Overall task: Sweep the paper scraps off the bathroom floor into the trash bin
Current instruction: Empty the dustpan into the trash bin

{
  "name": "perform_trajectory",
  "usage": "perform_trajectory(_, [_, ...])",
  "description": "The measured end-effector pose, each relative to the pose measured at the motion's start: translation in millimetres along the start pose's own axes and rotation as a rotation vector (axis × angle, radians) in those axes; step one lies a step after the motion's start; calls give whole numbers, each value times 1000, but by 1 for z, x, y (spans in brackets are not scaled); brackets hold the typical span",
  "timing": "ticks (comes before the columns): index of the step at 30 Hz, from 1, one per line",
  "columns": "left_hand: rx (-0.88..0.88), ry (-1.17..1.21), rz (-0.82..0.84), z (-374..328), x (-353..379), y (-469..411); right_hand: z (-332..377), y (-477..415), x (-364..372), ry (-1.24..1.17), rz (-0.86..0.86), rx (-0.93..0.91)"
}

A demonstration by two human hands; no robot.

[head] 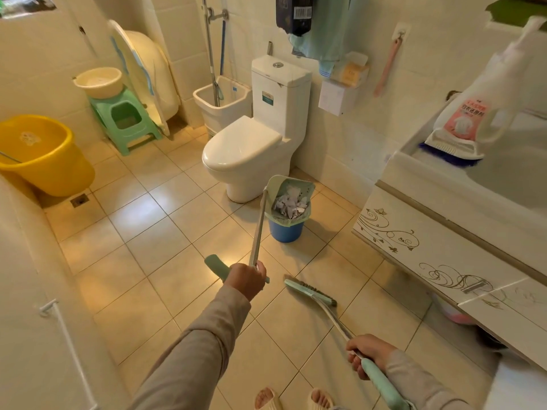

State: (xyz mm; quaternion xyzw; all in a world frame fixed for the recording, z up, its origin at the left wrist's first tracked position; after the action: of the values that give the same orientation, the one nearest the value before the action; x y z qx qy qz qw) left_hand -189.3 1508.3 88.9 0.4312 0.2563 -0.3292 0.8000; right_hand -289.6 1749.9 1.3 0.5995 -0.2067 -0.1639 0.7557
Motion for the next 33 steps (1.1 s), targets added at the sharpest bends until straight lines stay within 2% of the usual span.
perform_trajectory(4, [-7,-126,-8,14,-2,-4,1,1,1,3,-2,5])
perform_trajectory(8, [96,-363,-30,21,-15,-6,2,2,3,10,-2,9])
perform_trajectory(18, [124,-474,-52,21,-22,-2,2,2,5,38,-12,22])
perform_trajectory(24, [116,-456,0,12,-6,4,6,4,1,6,0,13])
perform_trajectory(28, [197,-607,-13,20,-12,5,6,4,0,6,2,21])
perform_trajectory(33, [184,-667,-6,27,-19,9,4,3,-3,11,12,36])
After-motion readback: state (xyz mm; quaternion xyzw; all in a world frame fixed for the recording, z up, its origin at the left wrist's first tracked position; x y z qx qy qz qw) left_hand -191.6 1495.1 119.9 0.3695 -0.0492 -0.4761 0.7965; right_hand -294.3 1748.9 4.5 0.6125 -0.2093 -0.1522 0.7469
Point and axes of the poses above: each hand's wrist, its own y-axis away from the middle knuckle, its own x-axis out of the palm, z = x × y, the point moved 5 cm from there along -y, towards the middle knuckle, and after that the axes turned 10 degrees about z, right-handed, at the moved point
